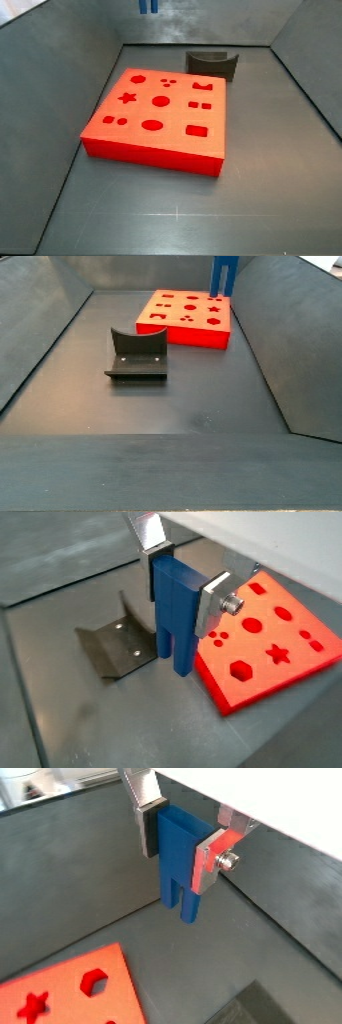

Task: Pick up the square-circle object. Move up. Rotate the square-circle object. Move to above the board. Insert the square-circle object.
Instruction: Rotate the square-circle object.

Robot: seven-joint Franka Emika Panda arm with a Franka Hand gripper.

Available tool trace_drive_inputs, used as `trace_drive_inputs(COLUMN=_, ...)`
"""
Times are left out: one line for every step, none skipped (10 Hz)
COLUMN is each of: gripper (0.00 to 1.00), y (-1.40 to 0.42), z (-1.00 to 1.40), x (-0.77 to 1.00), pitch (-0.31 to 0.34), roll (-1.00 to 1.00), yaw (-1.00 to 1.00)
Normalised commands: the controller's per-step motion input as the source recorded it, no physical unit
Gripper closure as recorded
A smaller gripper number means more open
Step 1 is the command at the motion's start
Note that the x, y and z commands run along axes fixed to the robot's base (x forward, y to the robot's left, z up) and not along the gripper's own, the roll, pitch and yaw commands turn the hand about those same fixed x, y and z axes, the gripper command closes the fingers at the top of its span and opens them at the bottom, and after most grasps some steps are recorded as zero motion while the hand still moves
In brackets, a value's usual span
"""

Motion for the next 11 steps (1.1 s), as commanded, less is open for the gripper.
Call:
trace_drive_inputs(gripper=1.00, y=0.00, z=0.00, x=0.00, pitch=0.037, roll=0.00, yaw=-0.62)
trace_drive_inputs(gripper=1.00, y=0.00, z=0.00, x=0.00, pitch=0.036, roll=0.00, yaw=-0.42)
trace_drive_inputs(gripper=1.00, y=0.00, z=0.00, x=0.00, pitch=0.036, roll=0.00, yaw=-0.28)
trace_drive_inputs(gripper=1.00, y=0.00, z=-1.00, x=0.00, pitch=0.036, roll=0.00, yaw=-0.16)
trace_drive_inputs(gripper=1.00, y=0.00, z=-1.00, x=0.01, pitch=0.017, roll=0.00, yaw=-0.12)
trace_drive_inputs(gripper=1.00, y=0.00, z=-1.00, x=0.02, pitch=0.006, roll=0.00, yaw=-0.10)
trace_drive_inputs(gripper=1.00, y=0.00, z=-1.00, x=0.02, pitch=-0.008, roll=0.00, yaw=-0.07)
trace_drive_inputs(gripper=1.00, y=0.00, z=-1.00, x=0.02, pitch=-0.020, roll=0.01, yaw=-0.06)
trace_drive_inputs(gripper=1.00, y=0.00, z=-1.00, x=0.02, pitch=-0.028, roll=0.01, yaw=-0.06)
trace_drive_inputs(gripper=1.00, y=0.01, z=-1.00, x=0.02, pitch=-0.032, roll=0.01, yaw=-0.06)
trace_drive_inputs(gripper=1.00, y=0.01, z=-1.00, x=0.02, pitch=-0.030, roll=0.01, yaw=-0.06)
